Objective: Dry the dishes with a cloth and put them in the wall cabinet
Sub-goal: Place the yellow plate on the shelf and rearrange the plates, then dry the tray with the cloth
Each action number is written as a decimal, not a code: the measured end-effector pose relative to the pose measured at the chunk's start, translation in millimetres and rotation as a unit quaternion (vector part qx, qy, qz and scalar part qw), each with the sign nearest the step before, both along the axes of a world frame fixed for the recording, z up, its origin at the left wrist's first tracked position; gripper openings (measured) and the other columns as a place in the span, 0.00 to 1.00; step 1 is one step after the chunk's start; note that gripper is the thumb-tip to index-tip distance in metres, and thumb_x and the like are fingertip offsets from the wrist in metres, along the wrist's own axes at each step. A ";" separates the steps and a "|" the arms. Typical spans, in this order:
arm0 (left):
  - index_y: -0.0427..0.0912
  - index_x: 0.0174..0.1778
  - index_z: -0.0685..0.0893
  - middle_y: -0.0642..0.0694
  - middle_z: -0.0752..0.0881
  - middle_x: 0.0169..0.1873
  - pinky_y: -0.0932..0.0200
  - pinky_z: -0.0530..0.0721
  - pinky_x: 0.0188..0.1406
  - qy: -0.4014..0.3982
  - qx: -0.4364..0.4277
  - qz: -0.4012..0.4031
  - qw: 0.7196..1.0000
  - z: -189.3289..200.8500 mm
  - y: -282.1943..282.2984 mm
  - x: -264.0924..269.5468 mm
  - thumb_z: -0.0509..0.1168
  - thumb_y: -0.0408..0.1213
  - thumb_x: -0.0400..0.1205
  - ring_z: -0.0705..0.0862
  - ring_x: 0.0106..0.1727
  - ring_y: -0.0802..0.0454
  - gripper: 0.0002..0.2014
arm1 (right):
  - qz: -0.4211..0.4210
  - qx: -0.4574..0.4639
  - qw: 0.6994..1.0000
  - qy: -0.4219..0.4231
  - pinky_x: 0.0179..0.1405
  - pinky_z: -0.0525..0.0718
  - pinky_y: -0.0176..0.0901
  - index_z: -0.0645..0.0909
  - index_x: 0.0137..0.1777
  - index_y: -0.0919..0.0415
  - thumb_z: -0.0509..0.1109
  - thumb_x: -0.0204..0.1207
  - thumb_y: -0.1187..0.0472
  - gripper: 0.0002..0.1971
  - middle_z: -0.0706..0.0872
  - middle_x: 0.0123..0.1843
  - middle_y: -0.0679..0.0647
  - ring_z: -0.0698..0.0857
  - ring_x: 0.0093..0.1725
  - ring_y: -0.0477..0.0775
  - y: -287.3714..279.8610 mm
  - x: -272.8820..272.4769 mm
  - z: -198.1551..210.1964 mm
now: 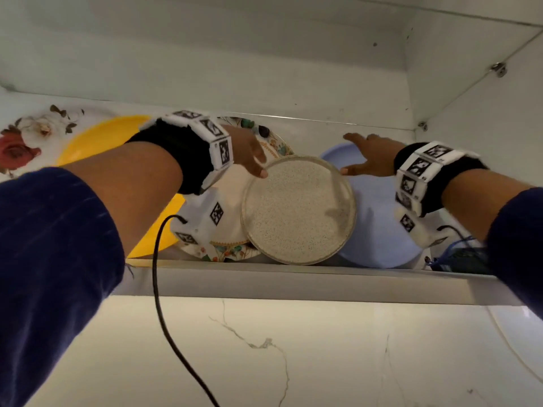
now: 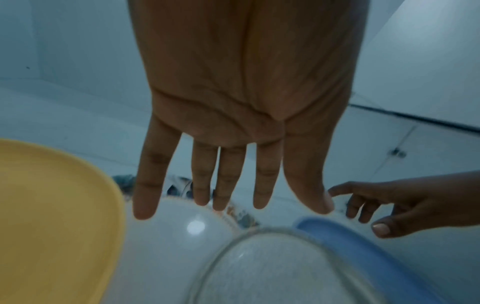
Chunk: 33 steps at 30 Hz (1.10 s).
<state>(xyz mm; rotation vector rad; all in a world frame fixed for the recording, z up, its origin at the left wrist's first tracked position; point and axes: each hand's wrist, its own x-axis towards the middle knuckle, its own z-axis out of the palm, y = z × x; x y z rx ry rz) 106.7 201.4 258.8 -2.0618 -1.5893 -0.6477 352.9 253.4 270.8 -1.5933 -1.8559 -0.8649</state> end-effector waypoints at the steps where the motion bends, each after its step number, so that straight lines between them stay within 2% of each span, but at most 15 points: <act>1: 0.45 0.74 0.73 0.46 0.73 0.74 0.58 0.75 0.49 -0.017 0.010 -0.021 1.000 3.9 -12.2 0.1 0.65 0.44 0.80 0.71 0.74 0.44 0.25 | 0.011 -0.002 1.000 0.005 0.63 0.72 0.54 0.49 0.82 0.57 0.66 0.76 0.44 0.41 0.70 0.73 0.70 0.75 0.68 0.68 -13.1 1.0 1.7; 3: 0.47 0.71 0.77 0.45 0.77 0.70 0.58 0.79 0.43 -0.047 0.013 -0.061 0.997 4.5 -40.8 -3.4 0.67 0.44 0.78 0.73 0.71 0.44 0.24 | 0.029 -0.013 0.999 0.021 0.62 0.72 0.51 0.53 0.81 0.59 0.65 0.77 0.46 0.38 0.75 0.70 0.68 0.76 0.66 0.66 -42.7 2.0 -1.0; 6: 0.49 0.69 0.78 0.44 0.78 0.68 0.43 0.82 0.57 -0.073 -0.006 -0.094 0.993 -9.6 -89.5 -11.6 0.68 0.44 0.77 0.76 0.68 0.44 0.23 | 0.041 -0.045 0.997 0.044 0.62 0.72 0.49 0.55 0.80 0.57 0.63 0.78 0.45 0.35 0.76 0.70 0.65 0.78 0.65 0.64 -93.2 -2.1 -17.0; 9: 0.48 0.72 0.75 0.46 0.80 0.67 0.45 0.82 0.57 -0.084 -0.014 -0.136 0.987 -36.7 -137.1 -20.4 0.66 0.44 0.77 0.78 0.62 0.49 0.25 | 0.080 -0.070 0.991 0.080 0.58 0.80 0.55 0.58 0.79 0.54 0.63 0.76 0.44 0.34 0.79 0.65 0.64 0.82 0.56 0.67 -144.9 -10.6 -44.9; 11: 0.48 0.71 0.75 0.48 0.82 0.64 0.49 0.84 0.54 -0.099 -0.014 -0.165 0.981 -65.2 -167.4 -28.2 0.65 0.50 0.73 0.80 0.61 0.53 0.29 | 0.133 -0.085 0.981 0.115 0.56 0.83 0.57 0.61 0.78 0.53 0.65 0.73 0.42 0.35 0.80 0.62 0.64 0.82 0.54 0.64 -177.6 -14.1 -70.9; 13: 0.49 0.69 0.77 0.51 0.84 0.60 0.60 0.85 0.46 -0.121 -0.007 -0.185 0.975 -103.7 -194.6 -40.1 0.64 0.56 0.67 0.83 0.59 0.60 0.32 | 0.193 -0.085 0.966 0.151 0.56 0.83 0.56 0.65 0.76 0.51 0.64 0.64 0.37 0.39 0.82 0.57 0.62 0.82 0.53 0.60 -207.8 -15.5 -107.0; 15: 0.51 0.66 0.78 0.55 0.84 0.56 0.75 0.80 0.38 -0.112 0.001 -0.194 0.975 -152.9 -216.8 -53.6 0.68 0.63 0.68 0.82 0.51 0.73 0.32 | 0.247 -0.089 0.949 0.174 0.56 0.83 0.55 0.68 0.73 0.49 0.63 0.57 0.33 0.42 0.83 0.54 0.59 0.83 0.53 0.58 -234.6 -16.2 -151.3; 16: 0.53 0.64 0.79 0.56 0.85 0.56 0.77 0.78 0.38 -0.100 0.005 -0.196 0.975 -176.1 -223.1 -59.5 0.67 0.67 0.67 0.81 0.50 0.74 0.32 | 0.268 -0.099 0.941 0.183 0.56 0.83 0.55 0.69 0.72 0.47 0.62 0.56 0.32 0.42 0.84 0.53 0.58 0.84 0.52 0.57 -245.6 -15.7 -172.1; 18: 0.56 0.59 0.81 0.57 0.85 0.53 0.77 0.74 0.38 -0.097 -0.005 -0.197 0.976 -230.7 -231.8 -71.5 0.60 0.68 0.64 0.81 0.51 0.67 0.31 | 0.303 -0.132 0.922 0.204 0.52 0.85 0.52 0.70 0.68 0.42 0.64 0.55 0.31 0.38 0.85 0.51 0.55 0.86 0.51 0.53 -261.6 -16.6 -220.0; 20: 0.59 0.54 0.82 0.61 0.85 0.50 0.80 0.74 0.39 -0.121 -0.045 -0.205 0.970 -284.6 -237.6 -79.6 0.61 0.69 0.62 0.80 0.50 0.65 0.28 | 0.312 -0.179 0.907 0.220 0.45 0.89 0.50 0.71 0.64 0.39 0.67 0.55 0.29 0.35 0.85 0.48 0.53 0.87 0.49 0.52 -270.7 -18.5 -262.9; 24: 0.65 0.50 0.78 0.64 0.84 0.51 0.82 0.73 0.43 -0.193 -0.160 -0.219 0.943 -369.6 -246.5 -85.4 0.65 0.69 0.61 0.80 0.50 0.75 0.24 | 0.273 -0.292 0.877 0.265 0.41 0.85 0.49 0.72 0.61 0.46 0.66 0.55 0.39 0.32 0.85 0.46 0.55 0.85 0.46 0.55 -282.9 -23.4 -344.1; 26: 0.66 0.49 0.77 0.66 0.83 0.50 0.83 0.72 0.43 -0.218 -0.202 -0.208 0.932 -409.6 -249.9 -89.7 0.63 0.70 0.59 0.78 0.50 0.79 0.24 | 0.256 -0.350 0.853 0.289 0.39 0.84 0.48 0.72 0.59 0.49 0.68 0.63 0.43 0.24 0.84 0.44 0.56 0.85 0.44 0.55 -283.7 -25.7 -391.5; 29: 0.66 0.48 0.77 0.65 0.83 0.49 0.75 0.74 0.50 -0.269 -0.275 -0.177 0.906 -459.4 -252.2 -93.6 0.65 0.70 0.58 0.79 0.50 0.80 0.24 | 0.226 -0.430 0.780 0.394 0.34 0.82 0.44 0.73 0.58 0.55 0.66 0.77 0.57 0.12 0.84 0.42 0.58 0.83 0.38 0.52 -278.5 -30.6 -457.9; 31: 0.60 0.51 0.80 0.59 0.85 0.50 0.68 0.77 0.47 -0.299 -0.343 -0.149 0.878 -485.8 -251.3 -96.3 0.70 0.58 0.70 0.83 0.53 0.70 0.16 | 0.194 -0.483 0.685 0.510 0.35 0.81 0.43 0.74 0.60 0.59 0.63 0.80 0.58 0.11 0.83 0.42 0.57 0.82 0.37 0.51 -275.6 -36.4 -498.0; 33: 0.51 0.59 0.80 0.51 0.85 0.54 0.67 0.77 0.45 -0.285 -0.384 -0.108 0.872 -509.5 -245.6 -101.9 0.68 0.45 0.78 0.82 0.58 0.58 0.14 | 0.168 -0.494 0.575 0.629 0.40 0.82 0.44 0.74 0.64 0.64 0.61 0.82 0.56 0.15 0.83 0.47 0.59 0.82 0.43 0.54 -270.0 -39.4 -529.2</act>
